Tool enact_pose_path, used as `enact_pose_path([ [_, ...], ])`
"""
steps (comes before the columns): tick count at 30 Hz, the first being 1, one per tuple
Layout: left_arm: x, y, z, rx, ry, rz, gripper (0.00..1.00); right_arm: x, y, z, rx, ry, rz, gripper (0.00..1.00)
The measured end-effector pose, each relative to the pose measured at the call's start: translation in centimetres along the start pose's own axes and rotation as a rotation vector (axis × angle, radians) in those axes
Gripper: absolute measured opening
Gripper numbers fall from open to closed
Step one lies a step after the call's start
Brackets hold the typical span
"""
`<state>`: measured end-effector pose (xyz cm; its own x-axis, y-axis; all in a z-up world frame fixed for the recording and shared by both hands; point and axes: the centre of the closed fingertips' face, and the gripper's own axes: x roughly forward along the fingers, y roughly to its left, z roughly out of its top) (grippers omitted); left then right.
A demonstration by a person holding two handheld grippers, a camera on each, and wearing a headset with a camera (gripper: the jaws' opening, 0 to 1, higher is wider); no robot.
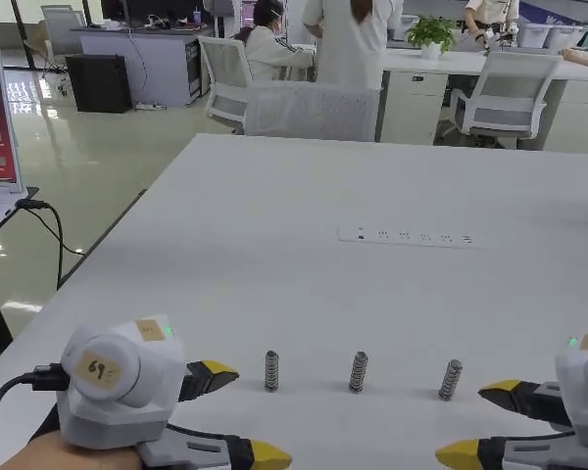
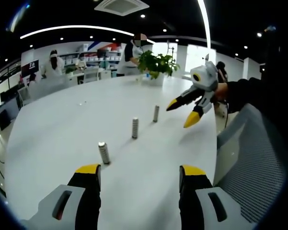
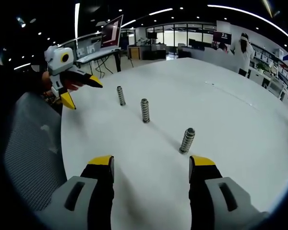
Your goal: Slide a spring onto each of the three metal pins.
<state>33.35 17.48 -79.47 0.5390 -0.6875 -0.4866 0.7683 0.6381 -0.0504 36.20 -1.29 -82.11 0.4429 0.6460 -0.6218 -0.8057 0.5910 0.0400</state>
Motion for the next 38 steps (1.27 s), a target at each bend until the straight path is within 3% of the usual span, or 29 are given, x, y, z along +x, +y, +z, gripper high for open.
enact_pose_path([
  [38,-0.08,-0.19,-0.31,0.002,0.009,-0.005,0.61,-0.32,0.14,-0.22,-0.007,0.006,-0.013,0.62],
])
